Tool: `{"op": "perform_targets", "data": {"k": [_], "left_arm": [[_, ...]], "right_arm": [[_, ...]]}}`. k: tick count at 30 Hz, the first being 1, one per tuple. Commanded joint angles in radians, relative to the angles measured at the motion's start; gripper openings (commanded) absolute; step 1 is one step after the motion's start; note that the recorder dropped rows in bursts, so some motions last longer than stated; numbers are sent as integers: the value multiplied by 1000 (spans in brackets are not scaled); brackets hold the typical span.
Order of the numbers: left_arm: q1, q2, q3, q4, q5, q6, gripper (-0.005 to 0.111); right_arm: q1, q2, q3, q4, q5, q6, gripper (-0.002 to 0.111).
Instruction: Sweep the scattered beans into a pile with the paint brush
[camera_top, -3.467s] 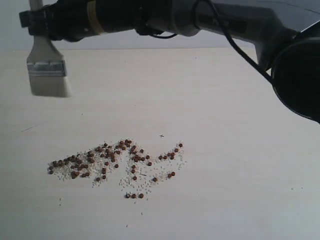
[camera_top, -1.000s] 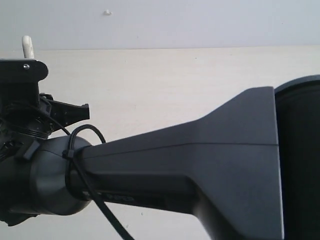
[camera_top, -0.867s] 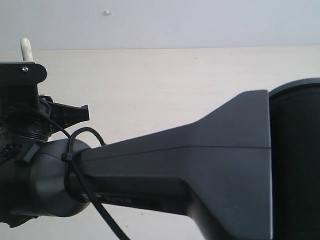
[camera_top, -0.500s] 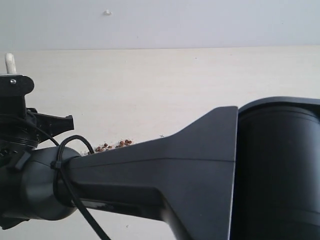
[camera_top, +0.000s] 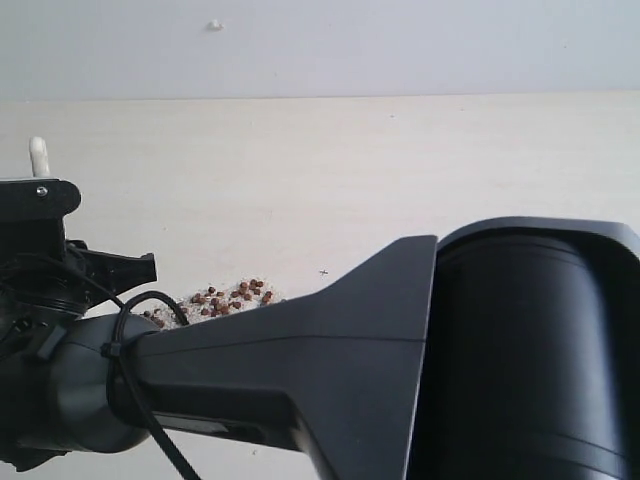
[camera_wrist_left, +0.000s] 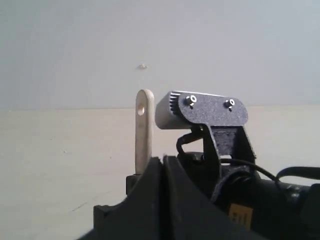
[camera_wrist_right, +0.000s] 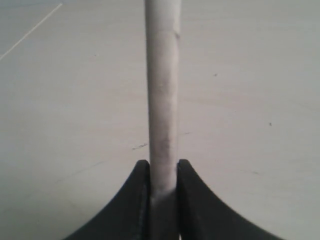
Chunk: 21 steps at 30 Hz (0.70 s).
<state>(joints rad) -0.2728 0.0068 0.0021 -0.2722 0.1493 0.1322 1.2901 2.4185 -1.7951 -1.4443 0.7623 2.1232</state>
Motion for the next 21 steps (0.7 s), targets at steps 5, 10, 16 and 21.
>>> {"op": "perform_targets", "data": {"k": [5, 10, 16, 21], "left_arm": [[-5, -7, -2, -10, -9, -5, 0], [-5, -7, -2, -10, -9, -5, 0], [-5, -7, -2, -10, -9, -5, 0], [-5, -7, -2, -10, -9, -5, 0]], "right_arm": [[0, 2, -8, 36, 180, -37, 0], [0, 2, -8, 60, 185, -55, 0], [0, 2, -8, 60, 264, -119, 0], [0, 2, 0, 81, 327, -140, 0]]}}
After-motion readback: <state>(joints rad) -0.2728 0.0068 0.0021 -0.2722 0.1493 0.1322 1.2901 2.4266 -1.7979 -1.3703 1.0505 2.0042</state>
